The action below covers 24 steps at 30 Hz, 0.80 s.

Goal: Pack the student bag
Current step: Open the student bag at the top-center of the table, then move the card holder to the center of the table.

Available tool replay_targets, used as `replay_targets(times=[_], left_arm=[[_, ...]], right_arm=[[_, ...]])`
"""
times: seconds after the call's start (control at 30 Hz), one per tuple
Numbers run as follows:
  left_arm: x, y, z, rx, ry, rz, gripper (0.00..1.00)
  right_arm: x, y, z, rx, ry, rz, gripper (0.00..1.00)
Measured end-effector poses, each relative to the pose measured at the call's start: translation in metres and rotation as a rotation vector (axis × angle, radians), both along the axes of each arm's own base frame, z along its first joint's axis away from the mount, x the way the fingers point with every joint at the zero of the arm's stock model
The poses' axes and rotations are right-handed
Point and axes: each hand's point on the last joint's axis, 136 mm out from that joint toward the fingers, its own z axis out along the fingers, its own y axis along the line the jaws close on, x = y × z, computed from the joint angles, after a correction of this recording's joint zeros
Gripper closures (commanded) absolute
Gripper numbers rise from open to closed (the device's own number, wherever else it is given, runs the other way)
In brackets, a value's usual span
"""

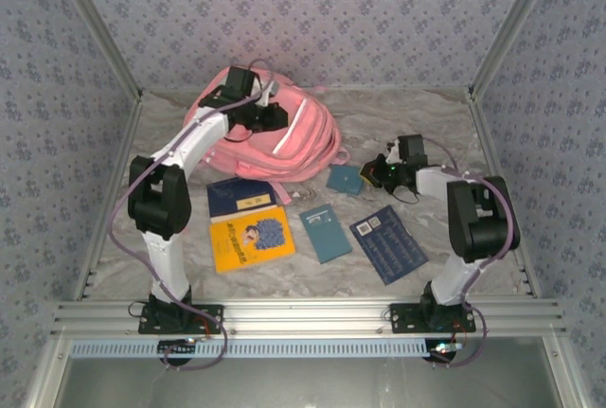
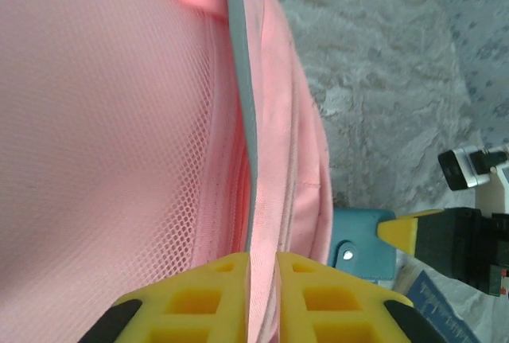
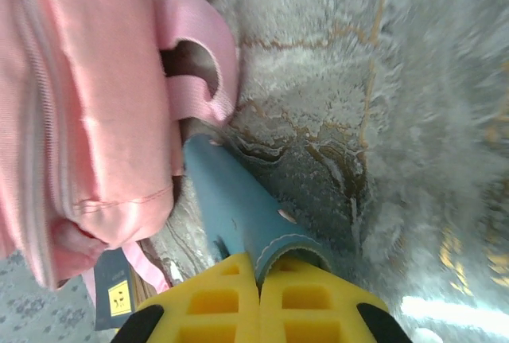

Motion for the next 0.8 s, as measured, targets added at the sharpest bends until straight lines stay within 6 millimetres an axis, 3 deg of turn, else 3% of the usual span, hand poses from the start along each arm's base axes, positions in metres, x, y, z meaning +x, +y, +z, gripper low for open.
replay_targets(times=[0.1,0.23,0.3,0.6,0.8], left_arm=[[0.007,0.007,0.020,-0.026,-0.035,0.010,0.88],[0.010,0.007,0.030,-0.061,-0.038,-0.004,0.67],[0.011,0.000,0.030,-0.079,-0.027,-0.031,0.63],[0.017,-0.026,-0.015,-0.107,0.096,-0.096,0.70],[0.010,-0.047,-0.025,-0.065,0.111,-0.151,0.79]], right_arm=[[-0.002,-0.014,0.017,-0.024,-0.039,-0.032,1.00],[-0.005,-0.026,0.024,-0.042,-0.048,-0.053,1.00],[-0.007,-0.028,0.024,-0.045,-0.042,-0.054,1.00],[-0.013,-0.027,0.017,-0.047,-0.017,-0.039,1.00],[-0.014,-0.027,0.014,-0.039,-0.007,-0.034,1.00]])
